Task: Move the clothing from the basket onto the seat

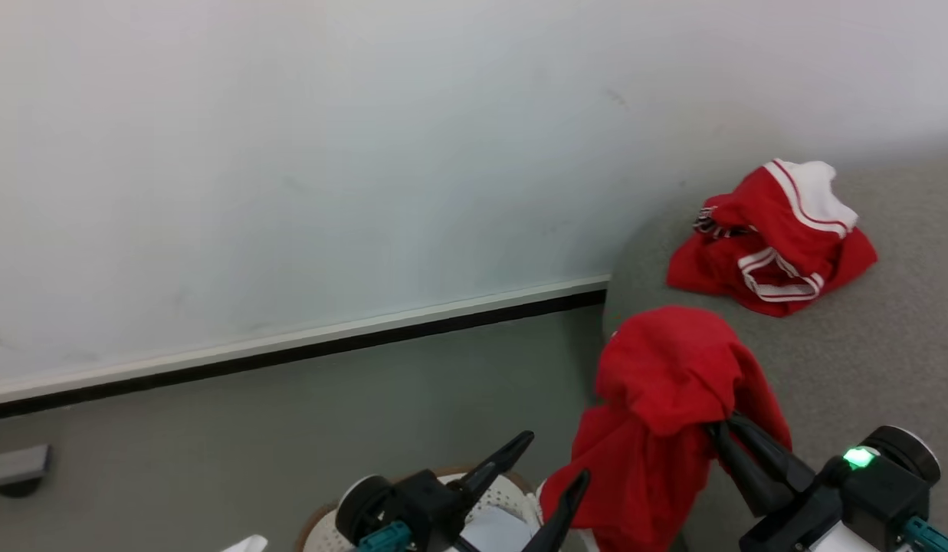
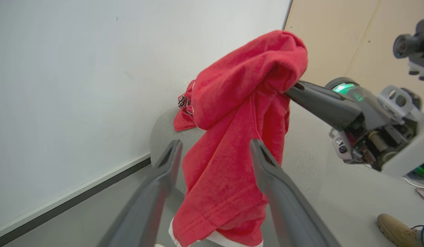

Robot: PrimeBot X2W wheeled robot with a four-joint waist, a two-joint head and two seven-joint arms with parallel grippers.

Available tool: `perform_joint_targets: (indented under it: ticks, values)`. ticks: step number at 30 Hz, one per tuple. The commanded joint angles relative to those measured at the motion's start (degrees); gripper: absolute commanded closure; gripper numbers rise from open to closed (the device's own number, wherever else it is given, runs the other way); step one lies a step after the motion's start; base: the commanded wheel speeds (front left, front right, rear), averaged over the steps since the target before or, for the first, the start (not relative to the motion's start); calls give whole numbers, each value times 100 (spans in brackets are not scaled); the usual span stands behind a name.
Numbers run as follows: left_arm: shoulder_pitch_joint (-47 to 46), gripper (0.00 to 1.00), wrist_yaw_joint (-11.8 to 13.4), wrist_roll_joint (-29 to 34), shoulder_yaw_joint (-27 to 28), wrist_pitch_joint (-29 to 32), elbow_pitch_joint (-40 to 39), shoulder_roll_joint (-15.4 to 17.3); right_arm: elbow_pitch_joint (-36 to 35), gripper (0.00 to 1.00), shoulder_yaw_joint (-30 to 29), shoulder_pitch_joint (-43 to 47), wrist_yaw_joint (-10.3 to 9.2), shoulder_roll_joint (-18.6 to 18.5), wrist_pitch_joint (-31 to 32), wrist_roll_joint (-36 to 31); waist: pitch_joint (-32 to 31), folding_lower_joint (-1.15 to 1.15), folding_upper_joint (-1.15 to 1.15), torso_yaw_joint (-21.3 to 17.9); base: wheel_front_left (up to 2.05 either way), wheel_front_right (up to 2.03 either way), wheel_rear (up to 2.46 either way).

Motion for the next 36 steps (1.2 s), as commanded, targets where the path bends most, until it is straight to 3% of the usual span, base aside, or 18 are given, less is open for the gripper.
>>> perform_joint_targets:
  ticks: [1,9,16,21,27,36]
  values:
    - [-60,0,-28,30,-49,-35,29,-45,-114,100,-136,144,-15,-58,27,-44,79,0,0,-490,0,0,0]
    - [-179,0,-68,93,-164,-80,141,-138,-363,100,-578,425,-15,-45,140,-107,154,0,0,-965,0,0,0]
    - [-323,0,-120,84,-183,-104,217,-160,-383,100,-979,291,-15,-138,276,-146,300,0,0,-969,0,0,0]
    - [-578,0,-159,147,-142,-43,137,-122,-277,100,-1646,54,-15,-90,223,-80,774,0,0,-727,0,0,0]
    - [-1348,0,-364,332,4,211,-158,152,75,100,-2901,-858,-14,202,140,-208,2132,0,0,-114,0,0,0]
    - [-2598,0,-706,592,157,326,-507,349,870,100,-4421,-3156,-15,-145,686,-719,3785,0,0,779,0,0,0]
